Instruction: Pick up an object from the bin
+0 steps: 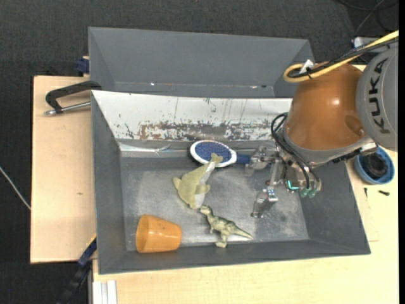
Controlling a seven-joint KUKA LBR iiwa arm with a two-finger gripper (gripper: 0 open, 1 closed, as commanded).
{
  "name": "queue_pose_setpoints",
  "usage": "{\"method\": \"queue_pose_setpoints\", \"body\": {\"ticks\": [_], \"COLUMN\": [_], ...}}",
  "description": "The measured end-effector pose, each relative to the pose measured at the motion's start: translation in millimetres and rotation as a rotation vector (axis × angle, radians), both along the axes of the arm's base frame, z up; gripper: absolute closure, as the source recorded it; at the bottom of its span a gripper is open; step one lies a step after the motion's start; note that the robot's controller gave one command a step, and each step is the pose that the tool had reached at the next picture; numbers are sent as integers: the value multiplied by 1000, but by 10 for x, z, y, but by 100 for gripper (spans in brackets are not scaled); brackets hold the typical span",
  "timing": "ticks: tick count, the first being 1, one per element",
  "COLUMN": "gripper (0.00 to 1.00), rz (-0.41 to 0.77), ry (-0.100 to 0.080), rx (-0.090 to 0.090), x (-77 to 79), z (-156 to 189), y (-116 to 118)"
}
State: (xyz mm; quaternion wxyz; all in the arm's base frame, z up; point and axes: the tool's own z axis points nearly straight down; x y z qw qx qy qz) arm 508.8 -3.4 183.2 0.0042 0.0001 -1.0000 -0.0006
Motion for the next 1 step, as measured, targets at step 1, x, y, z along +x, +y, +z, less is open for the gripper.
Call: {"method": "queue_pose_setpoints", "body": {"ticks": [1], "gripper": [0], "rz": [131], "ry": [-5], "rx": [1], "x": [-132], "z": [-1099], "y": [119]}}
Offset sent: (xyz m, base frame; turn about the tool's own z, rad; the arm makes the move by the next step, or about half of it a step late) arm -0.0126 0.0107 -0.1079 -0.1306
